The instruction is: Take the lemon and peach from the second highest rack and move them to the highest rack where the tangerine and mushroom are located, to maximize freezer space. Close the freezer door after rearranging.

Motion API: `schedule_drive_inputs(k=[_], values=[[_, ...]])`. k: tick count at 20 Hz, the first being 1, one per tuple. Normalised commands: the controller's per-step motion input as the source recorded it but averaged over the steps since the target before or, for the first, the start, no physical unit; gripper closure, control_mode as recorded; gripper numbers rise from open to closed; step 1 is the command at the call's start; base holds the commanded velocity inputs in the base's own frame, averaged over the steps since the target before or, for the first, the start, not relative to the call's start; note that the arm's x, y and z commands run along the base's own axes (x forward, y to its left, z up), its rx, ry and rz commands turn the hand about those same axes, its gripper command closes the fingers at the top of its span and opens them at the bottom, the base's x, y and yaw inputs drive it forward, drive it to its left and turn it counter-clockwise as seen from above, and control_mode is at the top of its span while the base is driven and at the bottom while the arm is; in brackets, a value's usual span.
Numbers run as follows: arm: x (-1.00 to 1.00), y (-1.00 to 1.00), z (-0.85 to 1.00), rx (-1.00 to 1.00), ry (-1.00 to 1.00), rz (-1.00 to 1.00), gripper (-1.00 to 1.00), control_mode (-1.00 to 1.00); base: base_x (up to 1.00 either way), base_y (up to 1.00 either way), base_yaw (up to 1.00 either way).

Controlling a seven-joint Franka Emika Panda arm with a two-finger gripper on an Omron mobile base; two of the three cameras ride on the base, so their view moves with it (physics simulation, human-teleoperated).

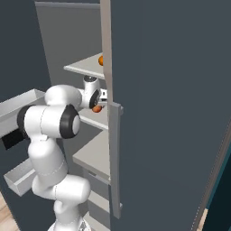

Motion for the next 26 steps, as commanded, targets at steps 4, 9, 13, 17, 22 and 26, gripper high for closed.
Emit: schedule_drive_inputs(k=[4, 9, 13, 17, 22, 26], values=[[-0.40, 0.00, -0.13, 0.00, -0.07, 0.00, 1.00, -1.00, 0.00, 0.00, 0.00], [-0.39, 0.00, -0.02, 0.00, 0.00, -0.04, 1.00, -1.00, 0.00, 0.00, 0.00], [-0.50, -0.01, 0.11, 0.05, 0.00, -0.14, 1.00, -1.00, 0.00, 0.00, 0.00], [-0.54, -0.02, 0.37, 0.09, 0.00, -0.16, 1.00, -1.00, 0.00, 0.00, 0.00], [-0.56, -0.03, 0.42, 0.15, 0.00, -0.15, 1.00, -1.00, 0.00, 0.00, 0.00], [-0.59, -0.03, 0.53, 0.19, 0.00, -0.15, 1.00, -1.00, 0.00, 0.00, 0.00]])
